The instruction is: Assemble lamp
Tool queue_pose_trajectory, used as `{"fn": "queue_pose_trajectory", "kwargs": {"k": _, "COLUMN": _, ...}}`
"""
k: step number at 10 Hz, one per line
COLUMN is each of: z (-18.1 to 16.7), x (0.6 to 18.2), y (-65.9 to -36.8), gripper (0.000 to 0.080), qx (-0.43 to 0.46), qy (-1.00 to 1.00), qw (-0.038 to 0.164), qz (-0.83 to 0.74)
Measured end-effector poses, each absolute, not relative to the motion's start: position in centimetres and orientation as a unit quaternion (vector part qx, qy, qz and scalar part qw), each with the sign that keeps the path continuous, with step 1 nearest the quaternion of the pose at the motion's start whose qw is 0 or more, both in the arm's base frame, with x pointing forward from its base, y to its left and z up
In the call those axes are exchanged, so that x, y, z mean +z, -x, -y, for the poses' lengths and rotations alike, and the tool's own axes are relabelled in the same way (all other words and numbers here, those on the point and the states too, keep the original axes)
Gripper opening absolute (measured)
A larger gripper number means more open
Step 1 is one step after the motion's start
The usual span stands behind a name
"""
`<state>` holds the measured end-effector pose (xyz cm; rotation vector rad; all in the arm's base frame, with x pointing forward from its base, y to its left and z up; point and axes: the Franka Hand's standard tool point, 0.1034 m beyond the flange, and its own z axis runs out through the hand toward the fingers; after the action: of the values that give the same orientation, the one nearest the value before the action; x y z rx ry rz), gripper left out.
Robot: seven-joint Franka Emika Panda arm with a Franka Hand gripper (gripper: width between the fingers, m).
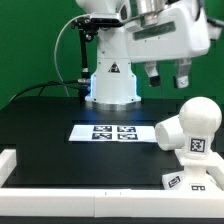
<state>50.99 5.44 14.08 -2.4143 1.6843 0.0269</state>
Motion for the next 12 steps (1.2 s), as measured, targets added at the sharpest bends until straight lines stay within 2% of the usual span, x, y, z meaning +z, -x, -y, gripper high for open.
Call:
{"fn": "queue_pose_trajectory", "kwargs": {"k": 4, "z": -5.1, "x": 13.8, "y": -51.1, "gripper": 0.0699, "qx": 0.009, "qy": 0.824, "qw": 0.108, "qz": -0.557}}
{"fn": "queue_pose_trajectory", "kwargs": {"k": 6, "z": -3.1, "x": 10.9, "y": -49.8, "gripper": 0.0699, "qx": 0.020, "qy": 0.833, "qw": 0.145, "qz": -0.534}}
{"fn": "queue_pose_trajectory", "kwargs": {"k": 7, "z": -2.7, "x": 10.4, "y": -49.4, "gripper": 0.0699, "qx": 0.054, "qy": 0.833, "qw": 0.169, "qz": -0.524}}
{"fn": "queue_pose_trajectory", "kwargs": {"k": 8, "z": -2.6, "x": 10.3, "y": -49.0, "gripper": 0.0699, "qx": 0.098, "qy": 0.829, "qw": 0.194, "qz": -0.516}}
{"fn": "queue_pose_trajectory", "kwargs": {"k": 12, "z": -1.8, "x": 10.0, "y": -47.9, "gripper": 0.0699, "qx": 0.221, "qy": 0.803, "qw": 0.246, "qz": -0.496}}
